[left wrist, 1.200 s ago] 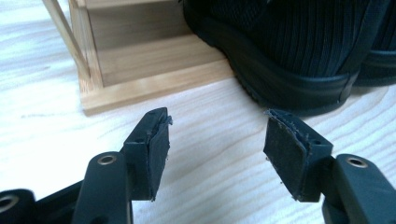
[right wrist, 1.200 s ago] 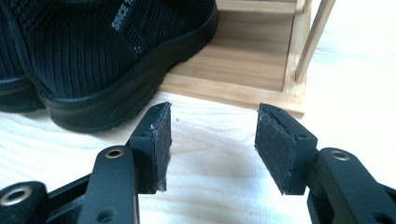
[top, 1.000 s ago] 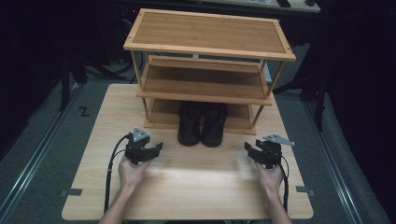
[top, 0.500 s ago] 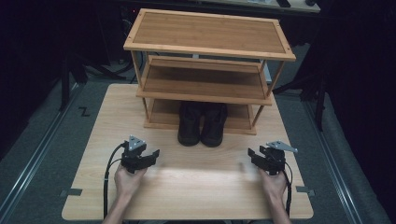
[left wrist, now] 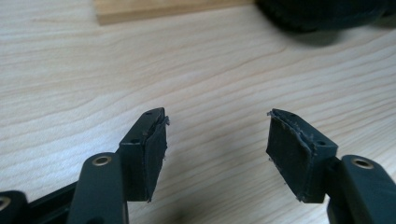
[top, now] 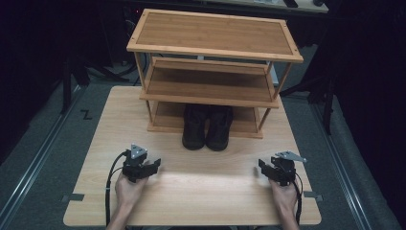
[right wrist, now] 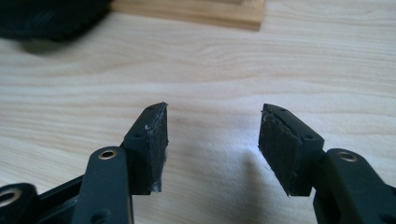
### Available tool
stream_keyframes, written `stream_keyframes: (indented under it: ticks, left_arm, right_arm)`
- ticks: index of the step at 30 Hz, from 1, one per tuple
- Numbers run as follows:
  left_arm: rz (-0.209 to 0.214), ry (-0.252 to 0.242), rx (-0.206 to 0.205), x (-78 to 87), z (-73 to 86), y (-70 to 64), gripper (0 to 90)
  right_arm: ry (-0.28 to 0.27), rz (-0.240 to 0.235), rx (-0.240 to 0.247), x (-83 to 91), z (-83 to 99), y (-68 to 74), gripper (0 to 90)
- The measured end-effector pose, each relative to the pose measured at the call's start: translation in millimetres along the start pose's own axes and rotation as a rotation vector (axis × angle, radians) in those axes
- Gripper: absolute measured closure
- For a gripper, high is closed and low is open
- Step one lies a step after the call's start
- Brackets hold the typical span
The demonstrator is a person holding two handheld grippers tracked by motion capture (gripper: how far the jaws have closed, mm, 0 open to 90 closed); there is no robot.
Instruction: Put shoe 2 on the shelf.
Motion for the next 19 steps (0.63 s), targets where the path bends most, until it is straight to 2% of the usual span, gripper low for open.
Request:
stream_keyframes:
  ticks: [1,4,5,6,7,9,19]
  left_arm:
    - [-0.011,0.012,-0.007,-1.5,2.9,0.5,37.8]
    - [-0.027,0.019,-0.019,-1.9,5.4,0.2,37.8]
    - [-0.031,0.019,-0.027,-2.0,6.5,-0.4,37.8]
    - [-0.038,0.023,-0.034,-2.4,7.6,-1.0,37.8]
    - [-0.05,0.026,-0.049,-3.2,10.1,-1.7,37.5]
    - [-0.053,0.019,-0.05,-3.2,10.7,-2.1,37.3]
    - [-0.057,0.017,-0.046,-3.2,11.8,-3.1,33.8]
  right_arm:
    - [0.008,0.017,0.01,-0.7,2.8,-1.0,42.3]
    - [0.018,0.03,0.02,-1.6,5.3,-1.9,41.0]
    - [0.042,0.052,0.042,-3.3,7.9,-2.0,39.5]
    - [0.042,0.052,0.042,-3.3,7.9,-2.0,39.5]
    - [0.045,0.059,0.062,-5.2,10.7,-1.3,38.4]
    - [0.026,0.044,0.053,-4.9,12.9,-2.4,37.7]
    - [0.029,0.039,0.051,-4.2,13.9,-2.8,35.6]
Point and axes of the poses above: each handheld gripper's, and its own axes: x roughly backward along the jaws, z roughly out of its underside, y roughly to its left, the point moved 6 cm from there along -x, roughly forward along the jaws, and after that the axes turned 3 degrees about -x, right-handed, at the moved point
